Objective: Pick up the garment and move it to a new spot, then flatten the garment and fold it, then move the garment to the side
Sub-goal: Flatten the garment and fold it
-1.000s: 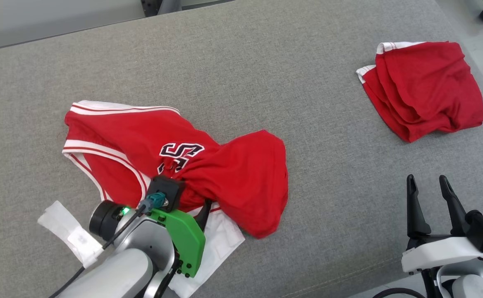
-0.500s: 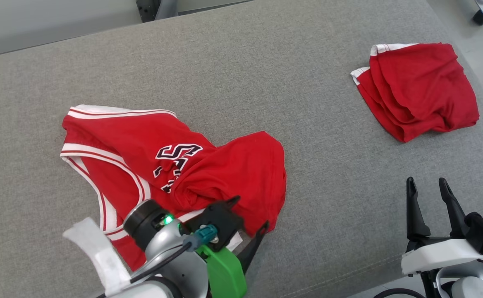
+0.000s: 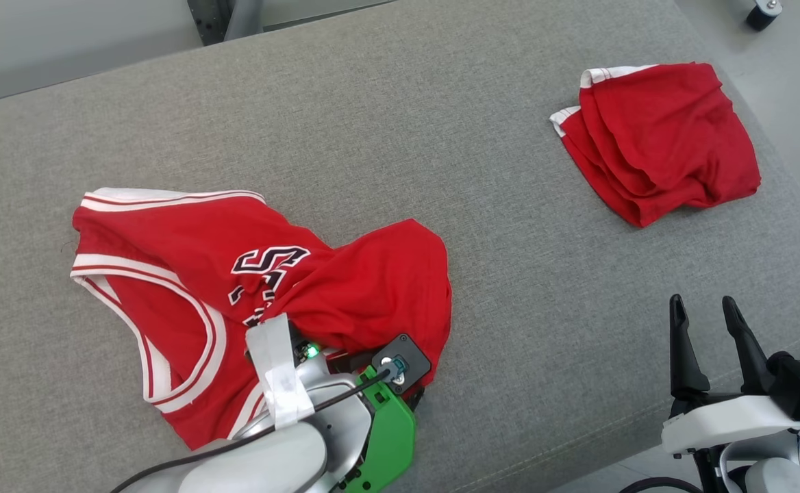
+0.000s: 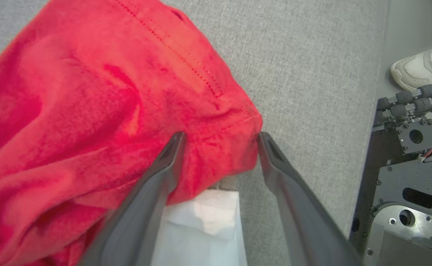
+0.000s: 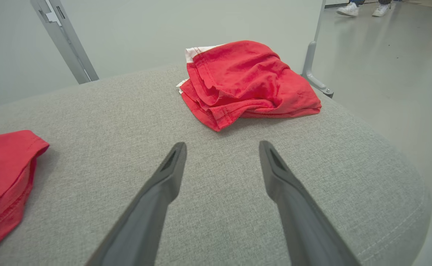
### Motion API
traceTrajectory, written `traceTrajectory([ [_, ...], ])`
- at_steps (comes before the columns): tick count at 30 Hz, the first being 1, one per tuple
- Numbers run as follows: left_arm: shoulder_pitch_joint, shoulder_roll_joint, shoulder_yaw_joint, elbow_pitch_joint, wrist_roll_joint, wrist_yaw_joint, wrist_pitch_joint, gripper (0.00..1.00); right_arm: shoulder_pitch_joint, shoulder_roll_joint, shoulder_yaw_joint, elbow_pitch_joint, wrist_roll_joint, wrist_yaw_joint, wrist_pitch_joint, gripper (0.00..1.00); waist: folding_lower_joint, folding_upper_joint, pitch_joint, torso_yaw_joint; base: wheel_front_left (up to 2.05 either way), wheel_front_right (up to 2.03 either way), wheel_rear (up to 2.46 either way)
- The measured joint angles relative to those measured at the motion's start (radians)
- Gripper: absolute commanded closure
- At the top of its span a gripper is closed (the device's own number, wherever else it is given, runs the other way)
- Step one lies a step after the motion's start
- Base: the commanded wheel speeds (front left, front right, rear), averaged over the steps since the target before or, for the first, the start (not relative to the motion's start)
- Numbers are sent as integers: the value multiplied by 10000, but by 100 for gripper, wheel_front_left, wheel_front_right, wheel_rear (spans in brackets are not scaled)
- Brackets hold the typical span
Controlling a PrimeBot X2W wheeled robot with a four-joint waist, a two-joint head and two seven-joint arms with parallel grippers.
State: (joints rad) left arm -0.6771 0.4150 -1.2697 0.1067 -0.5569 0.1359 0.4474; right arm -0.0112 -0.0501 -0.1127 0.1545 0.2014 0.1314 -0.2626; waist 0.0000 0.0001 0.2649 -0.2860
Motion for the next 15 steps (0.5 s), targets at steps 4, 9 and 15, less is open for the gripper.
traceTrajectory([
  [4, 43, -155, -12, 523, -35, -186, -105, 100, 19, 0, 4, 13, 73, 0, 0, 0, 0, 0, -51, -51, 0, 0, 0],
  [9, 78, -384, 40, 642, -146, -249, -357, 100, 29, 0, -54, 12, 81, 0, 0, 0, 0, 0, -84, 12, 0, 0, 0],
  [15, 148, -759, 706, 608, -803, -165, -1035, 100, 25, 2, -65, 21, 56, 0, 0, 0, 0, 0, -172, 77, 0, 0, 0],
])
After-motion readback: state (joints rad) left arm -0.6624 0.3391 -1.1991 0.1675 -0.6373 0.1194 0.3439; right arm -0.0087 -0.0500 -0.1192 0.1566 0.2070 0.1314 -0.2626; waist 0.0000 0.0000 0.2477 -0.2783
